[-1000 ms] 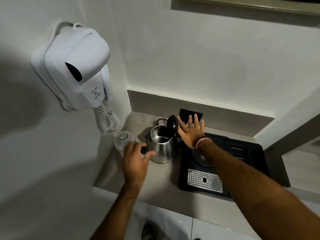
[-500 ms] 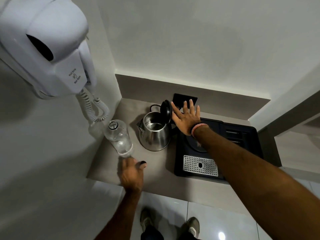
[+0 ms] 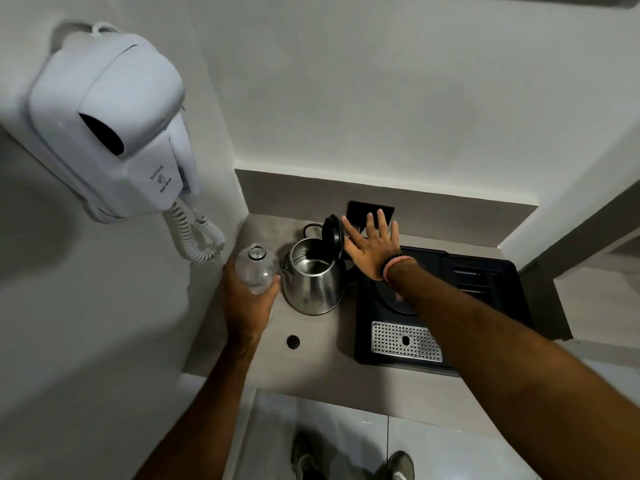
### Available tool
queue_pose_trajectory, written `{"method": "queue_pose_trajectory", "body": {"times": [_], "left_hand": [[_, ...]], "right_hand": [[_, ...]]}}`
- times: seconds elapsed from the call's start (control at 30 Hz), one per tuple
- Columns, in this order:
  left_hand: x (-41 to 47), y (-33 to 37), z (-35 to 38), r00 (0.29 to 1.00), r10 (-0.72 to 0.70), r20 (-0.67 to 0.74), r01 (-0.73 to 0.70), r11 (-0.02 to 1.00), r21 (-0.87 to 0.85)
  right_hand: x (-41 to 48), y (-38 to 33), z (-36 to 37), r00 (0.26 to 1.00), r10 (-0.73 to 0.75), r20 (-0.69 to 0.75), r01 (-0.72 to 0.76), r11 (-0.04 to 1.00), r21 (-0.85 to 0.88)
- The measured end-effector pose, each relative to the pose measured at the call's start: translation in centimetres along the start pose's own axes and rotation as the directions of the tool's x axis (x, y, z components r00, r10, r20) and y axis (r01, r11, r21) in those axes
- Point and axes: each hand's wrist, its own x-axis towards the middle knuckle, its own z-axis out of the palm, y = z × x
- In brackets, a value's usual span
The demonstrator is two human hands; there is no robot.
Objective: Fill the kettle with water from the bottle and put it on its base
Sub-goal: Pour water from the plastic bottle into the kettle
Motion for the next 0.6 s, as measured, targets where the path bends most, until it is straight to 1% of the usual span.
{"method": "queue_pose_trajectory", "body": {"times": [0.07,0.13,0.2,0.27,0.4,0.6], "left_hand": [[0.7,1.2,-0.2,0.990,0.094,0.109,-0.106,0.989,0.106],[1.4,2.2,-0.3,0.954,0.161,0.254,-0.223,0.945,0.239],[1.9,2.9,-0.4,0.908,0.157,0.387,-0.286,0.910,0.300],[2.0,3.4,-0.8,0.878,0.111,0.466,-0.305,0.880,0.365],[2.2,4.3,-1.5,0.846,0.014,0.533,-0.336,0.791,0.512],[2.7,5.7,-1.7,0.813,-0.111,0.572,-0.355,0.684,0.638]], "right_hand": [[0.1,0.1,-0.1,1.000,-0.007,-0.007,0.007,1.000,-0.013],[0.1,0.1,-0.2,1.000,-0.011,-0.007,0.011,1.000,-0.018],[0.1,0.1,-0.2,1.000,-0.008,-0.010,0.008,1.000,-0.024],[0.0,0.1,-0.3,1.000,-0.005,-0.009,0.005,1.000,-0.029],[-0.1,0.0,-0.6,1.000,-0.004,0.005,0.004,1.000,-0.018],[-0.4,0.0,-1.0,1.000,0.000,0.018,0.000,1.000,-0.009]]}}
